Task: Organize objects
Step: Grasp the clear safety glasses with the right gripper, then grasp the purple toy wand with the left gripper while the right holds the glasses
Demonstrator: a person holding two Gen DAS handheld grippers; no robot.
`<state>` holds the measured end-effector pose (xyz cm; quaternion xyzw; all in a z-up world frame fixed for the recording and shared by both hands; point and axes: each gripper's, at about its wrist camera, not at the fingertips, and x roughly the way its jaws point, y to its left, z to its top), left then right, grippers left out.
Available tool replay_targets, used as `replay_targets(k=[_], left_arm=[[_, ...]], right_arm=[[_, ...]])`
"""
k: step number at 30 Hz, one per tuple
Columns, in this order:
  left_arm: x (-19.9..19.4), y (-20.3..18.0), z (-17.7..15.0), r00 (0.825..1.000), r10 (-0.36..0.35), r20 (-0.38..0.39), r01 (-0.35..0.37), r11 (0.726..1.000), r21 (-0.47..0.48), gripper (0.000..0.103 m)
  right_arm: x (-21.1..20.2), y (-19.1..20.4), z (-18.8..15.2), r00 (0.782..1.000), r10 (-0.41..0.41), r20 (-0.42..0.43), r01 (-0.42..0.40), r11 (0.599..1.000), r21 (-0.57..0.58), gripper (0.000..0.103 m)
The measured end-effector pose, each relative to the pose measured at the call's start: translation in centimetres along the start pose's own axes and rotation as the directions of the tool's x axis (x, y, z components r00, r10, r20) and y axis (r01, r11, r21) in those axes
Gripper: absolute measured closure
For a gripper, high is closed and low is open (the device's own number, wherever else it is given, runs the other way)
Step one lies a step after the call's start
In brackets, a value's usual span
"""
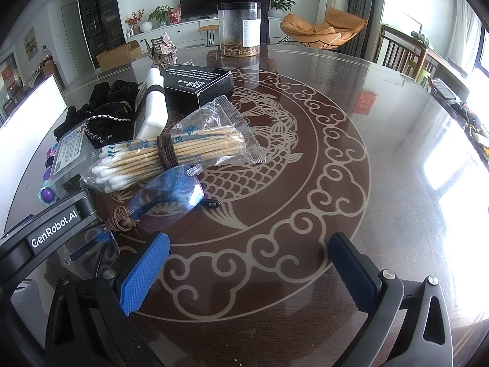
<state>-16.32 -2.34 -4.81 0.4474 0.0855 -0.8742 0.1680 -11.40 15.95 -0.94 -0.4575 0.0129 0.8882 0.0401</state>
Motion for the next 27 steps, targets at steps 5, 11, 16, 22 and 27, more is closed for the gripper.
replay_targets(k=[5,11,16,22,27], left_arm=[[0.0,0.7,0.6,0.950,-0.211,-0.229,0.286,0.883,0.373,0.000],[-2.0,9.0,1.3,0.891,-0.413,-0.187,0.453,0.825,0.338,0.000],[-1.4,10.2,2.1,0.876,-0.423,-0.231,0.475,0.839,0.265,0.000],[-2.9,9.9,2.7,0.876,-0.452,-0.170,0.481,0.846,0.229,0.000],[-1.5,7.2,6.8,0.894,-0.436,-0.103,0.448,0.873,0.190,0.000]], right_arm=[[-0.4,-0.4,-0.2,0.997,0.067,-0.033,-0.070,0.994,-0.087,0.000],[-4.4,-3.2,-0.3,0.971,0.218,-0.094,-0.212,0.975,0.072,0.000],[-1.8,2.5,1.6,0.939,0.284,-0.193,-0.257,0.954,0.155,0.000],[-1.2,6.9,1.6,0.989,0.051,-0.138,-0.060,0.996,-0.062,0.067],[-3.4,3.6,-1.1,0.992,0.042,-0.118,-0.047,0.998,-0.044,0.081]])
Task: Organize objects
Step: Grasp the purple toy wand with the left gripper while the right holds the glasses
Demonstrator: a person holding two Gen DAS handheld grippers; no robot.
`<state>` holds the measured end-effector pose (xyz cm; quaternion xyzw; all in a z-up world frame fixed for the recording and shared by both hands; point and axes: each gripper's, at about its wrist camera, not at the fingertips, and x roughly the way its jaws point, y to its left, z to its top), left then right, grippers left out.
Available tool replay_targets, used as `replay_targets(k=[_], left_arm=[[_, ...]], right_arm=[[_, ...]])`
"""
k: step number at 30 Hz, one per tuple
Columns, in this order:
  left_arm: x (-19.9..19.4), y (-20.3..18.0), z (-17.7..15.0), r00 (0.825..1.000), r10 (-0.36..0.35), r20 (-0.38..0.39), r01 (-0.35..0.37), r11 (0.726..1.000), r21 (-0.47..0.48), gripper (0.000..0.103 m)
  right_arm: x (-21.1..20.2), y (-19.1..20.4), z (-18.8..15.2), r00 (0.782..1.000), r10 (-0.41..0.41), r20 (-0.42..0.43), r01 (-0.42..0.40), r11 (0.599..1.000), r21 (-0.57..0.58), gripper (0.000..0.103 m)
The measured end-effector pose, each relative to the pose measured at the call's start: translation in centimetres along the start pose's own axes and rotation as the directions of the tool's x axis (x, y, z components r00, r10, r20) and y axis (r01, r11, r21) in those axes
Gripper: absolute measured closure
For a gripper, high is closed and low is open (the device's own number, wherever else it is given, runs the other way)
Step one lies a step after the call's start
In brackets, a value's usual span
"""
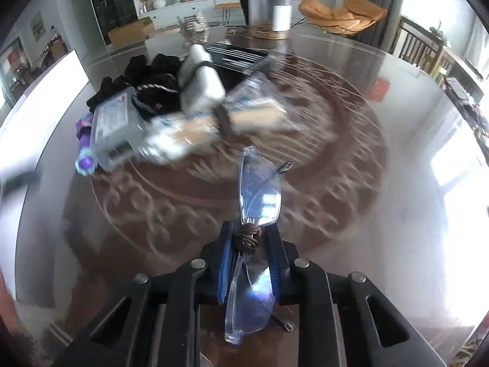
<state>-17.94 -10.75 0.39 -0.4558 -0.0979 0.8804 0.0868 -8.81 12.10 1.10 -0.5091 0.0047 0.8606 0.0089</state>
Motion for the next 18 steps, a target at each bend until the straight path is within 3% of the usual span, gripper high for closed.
replay_targets(k=[2,5,7,9,12,18], left_arm=[[2.1,1.0,1.6,1.000,0.029,0.002,-0.029,0.997,-0.073,0.000],[4.9,1.8,1.6,0.991,0.123,-0.062,-0.127,0.989,-0.070,0.000],[4.4,2.7,0.6,0.996,0.078,-0.051,-0.083,0.993,-0.089,0.000],[3.7,3.6,-0.6,0.992,0.102,-0.071,-0.107,0.991,-0.077,0.000],[2.5,4.7,-1.8,0.994,0.085,-0.069,-0.088,0.995,-0.047,0.000],[3.4,3.2,0.4,0.994,0.062,-0.091,-0.062,0.998,0.001,0.000]], right_arm=[[-0.7,-0.8,-1.4,1.000,0.003,0.004,-0.003,1.000,0.007,0.081],[-1.6,-1.3,-2.8,0.999,0.035,0.011,-0.035,0.999,0.029,0.081],[-2.2,-1.9,-3.6,0.998,0.055,0.016,-0.056,0.997,0.045,0.081],[-2.6,-2.0,-4.3,0.997,0.070,0.022,-0.071,0.996,0.051,0.081],[-2.8,-1.6,-5.0,0.996,0.082,0.027,-0.084,0.995,0.046,0.081],[-2.8,-1.1,-5.3,0.994,0.105,0.030,-0.106,0.994,0.039,0.081]])
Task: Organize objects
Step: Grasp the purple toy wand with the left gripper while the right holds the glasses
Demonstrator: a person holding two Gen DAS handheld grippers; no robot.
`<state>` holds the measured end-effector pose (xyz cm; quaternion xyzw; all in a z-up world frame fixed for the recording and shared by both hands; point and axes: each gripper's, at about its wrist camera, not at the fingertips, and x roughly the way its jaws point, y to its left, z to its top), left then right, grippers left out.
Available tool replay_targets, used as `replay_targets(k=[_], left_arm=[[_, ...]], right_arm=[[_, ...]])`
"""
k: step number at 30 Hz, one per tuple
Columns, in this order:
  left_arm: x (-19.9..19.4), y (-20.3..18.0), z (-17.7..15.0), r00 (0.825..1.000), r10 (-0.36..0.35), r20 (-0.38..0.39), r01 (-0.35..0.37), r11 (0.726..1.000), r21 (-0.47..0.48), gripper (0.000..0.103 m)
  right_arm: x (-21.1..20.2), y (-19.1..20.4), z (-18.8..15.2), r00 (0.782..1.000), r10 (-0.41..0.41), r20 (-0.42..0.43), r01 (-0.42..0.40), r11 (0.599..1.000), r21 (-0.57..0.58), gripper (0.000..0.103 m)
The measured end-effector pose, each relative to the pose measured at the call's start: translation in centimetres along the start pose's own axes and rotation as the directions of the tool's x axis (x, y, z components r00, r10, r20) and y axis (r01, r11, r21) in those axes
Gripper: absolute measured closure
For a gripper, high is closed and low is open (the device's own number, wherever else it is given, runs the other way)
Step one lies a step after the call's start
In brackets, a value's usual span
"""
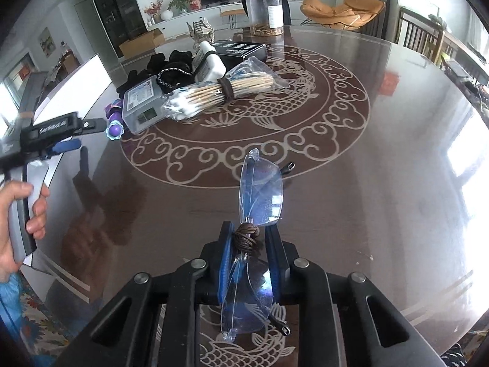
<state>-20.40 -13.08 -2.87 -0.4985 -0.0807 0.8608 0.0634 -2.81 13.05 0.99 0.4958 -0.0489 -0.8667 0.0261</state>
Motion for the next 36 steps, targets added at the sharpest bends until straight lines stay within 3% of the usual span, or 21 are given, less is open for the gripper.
replay_targets(k=[5,9,12,18,21,36], left_arm=[[-0.5,-0.3,2.4,0.995,-0.088,0.053,0.094,0.990,-0.109,0.000],[1.4,-0.3,2.8,0.999,0.034,-0.002,-0.034,0.991,-0.126,0.000],[2.0,0.7,2.1,0.996,0.084,-0.022,-0.086,0.987,-0.137,0.000],[2.7,1.4,2.3,0.984,0.173,-0.034,-0.175,0.981,-0.077,0.000],[3.7,0.5,2.8,0.969,0.241,-0.049,-0.241,0.970,-0.010,0.000],[3.8,0.1,2.6,0.974,0.226,0.034,-0.227,0.974,0.018,0.000]], right_arm=[[-0.7,-0.3,-0.7,1.000,0.010,0.010,-0.011,1.000,0.008,0.081],[-0.7,-0.9,-0.9,1.000,0.008,0.001,-0.008,1.000,0.024,0.081],[-1.0,-1.2,-0.8,1.000,0.006,0.006,-0.006,0.999,0.033,0.081],[-0.9,-1.2,-0.6,1.000,-0.006,0.007,0.006,1.000,0.024,0.081],[-0.5,-1.2,-0.5,1.000,-0.011,0.002,0.011,1.000,0.029,0.081],[0.1,-0.9,0.2,0.999,-0.031,-0.020,0.031,1.000,-0.002,0.079]])
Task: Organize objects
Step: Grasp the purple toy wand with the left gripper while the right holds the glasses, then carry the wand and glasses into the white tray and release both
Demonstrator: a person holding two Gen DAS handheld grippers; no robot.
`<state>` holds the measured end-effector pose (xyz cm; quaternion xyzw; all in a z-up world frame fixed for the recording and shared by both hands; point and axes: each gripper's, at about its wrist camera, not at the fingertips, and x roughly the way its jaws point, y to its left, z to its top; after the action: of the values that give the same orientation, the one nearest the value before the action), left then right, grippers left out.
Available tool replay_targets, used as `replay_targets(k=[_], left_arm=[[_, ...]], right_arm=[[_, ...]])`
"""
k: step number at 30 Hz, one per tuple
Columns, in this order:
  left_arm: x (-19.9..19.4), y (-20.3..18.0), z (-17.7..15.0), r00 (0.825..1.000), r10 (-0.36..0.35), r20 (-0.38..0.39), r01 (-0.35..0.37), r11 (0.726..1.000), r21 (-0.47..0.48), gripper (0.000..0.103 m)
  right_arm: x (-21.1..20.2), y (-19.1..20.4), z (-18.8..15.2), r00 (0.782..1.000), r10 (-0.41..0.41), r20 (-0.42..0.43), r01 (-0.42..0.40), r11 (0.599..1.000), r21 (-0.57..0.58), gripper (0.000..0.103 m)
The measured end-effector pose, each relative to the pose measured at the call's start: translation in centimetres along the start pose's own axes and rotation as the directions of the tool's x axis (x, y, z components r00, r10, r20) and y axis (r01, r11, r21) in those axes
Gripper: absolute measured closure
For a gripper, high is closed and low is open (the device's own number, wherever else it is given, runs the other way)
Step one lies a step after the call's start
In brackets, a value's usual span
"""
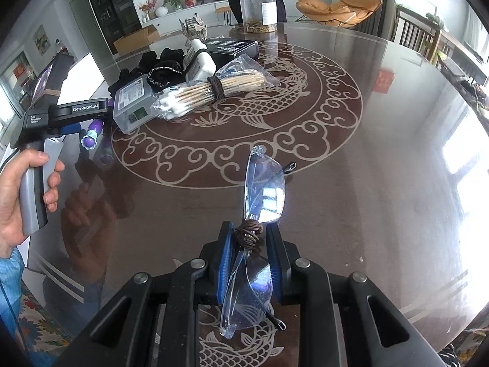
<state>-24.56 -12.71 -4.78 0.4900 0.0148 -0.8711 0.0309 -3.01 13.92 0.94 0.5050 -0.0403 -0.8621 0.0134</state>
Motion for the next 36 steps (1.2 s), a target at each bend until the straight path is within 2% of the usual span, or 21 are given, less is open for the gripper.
replay_targets(k=[2,4,5,7,8,11,15,19,23,24,26,27,30,33,36], left_arm=[[0.0,-0.1,-0.1,1.000,0.000,0.009,0.000,1.000,0.005,0.000],[0.3,-0.1,0.5,0.999,-0.020,-0.027,0.021,0.999,0.030,0.000],[0.2,-0.4,0.7,0.999,-0.035,-0.018,0.036,0.998,0.061,0.015],[-1.0,-0.5,0.3,0.997,-0.060,0.055,0.054,0.993,0.102,0.058],[-1.3,-0.4,-0.2,0.995,-0.083,0.055,0.076,0.990,0.116,0.060],[-2.6,0.2,-2.5,0.985,-0.158,0.065,0.149,0.981,0.124,0.060],[-5.8,1.2,-8.1,0.967,-0.246,0.062,0.236,0.963,0.131,0.060],[-8.9,0.1,-13.5,0.968,-0.246,0.048,0.230,0.946,0.227,0.060],[-9.6,-0.3,-14.3,0.968,-0.244,0.053,0.221,0.935,0.276,0.060],[-9.6,-0.2,-14.2,0.963,-0.263,0.053,0.240,0.933,0.270,0.060],[-10.6,0.5,-13.9,0.945,-0.315,0.086,0.287,0.927,0.241,0.060],[-11.4,0.7,-13.8,0.940,-0.317,0.125,0.280,0.928,0.247,0.060],[-14.2,1.3,-13.2,0.915,-0.349,0.201,0.298,0.923,0.245,0.060],[-16.8,2.7,-11.8,0.884,-0.396,0.246,0.353,0.914,0.203,0.060],[-21.1,5.8,-10.6,0.843,-0.410,0.350,0.382,0.912,0.149,0.060]], right_arm=[[0.1,0.1,0.1,1.000,-0.001,-0.001,0.001,1.000,-0.001,0.077],[0.3,0.2,0.3,1.000,0.001,-0.007,-0.001,1.000,-0.003,0.065],[0.4,0.3,0.6,1.000,-0.005,-0.012,0.005,1.000,-0.007,0.058],[0.8,0.5,1.0,1.000,-0.025,-0.019,0.025,1.000,-0.019,0.058],[0.9,0.6,1.2,0.999,-0.030,-0.021,0.030,0.999,-0.025,0.059],[0.9,0.2,1.4,0.999,-0.023,-0.026,0.022,1.000,-0.021,0.080],[0.3,-0.7,0.6,0.999,0.016,-0.034,-0.015,1.000,0.017,0.082],[-0.5,-1.2,-0.6,0.996,0.069,-0.056,-0.066,0.996,0.052,0.083],[-0.1,-0.8,0.1,0.994,0.062,-0.092,-0.060,0.998,0.021,0.082],[0.0,-0.8,0.3,0.994,0.053,-0.098,-0.053,0.999,0.012,0.082],[0.3,-0.4,0.7,0.994,0.023,-0.105,-0.025,0.999,-0.022,0.084],[0.2,-0.3,0.8,0.995,0.019,-0.102,-0.021,1.000,-0.018,0.086],[-0.9,0.1,0.6,0.996,0.048,-0.071,-0.048,0.999,-0.004,0.088],[-2.6,1.2,0.6,0.997,0.079,-0.027,-0.079,0.997,-0.014,0.088],[-4.5,3.3,1.6,0.993,0.118,0.017,-0.117,0.992,-0.037,0.088]])
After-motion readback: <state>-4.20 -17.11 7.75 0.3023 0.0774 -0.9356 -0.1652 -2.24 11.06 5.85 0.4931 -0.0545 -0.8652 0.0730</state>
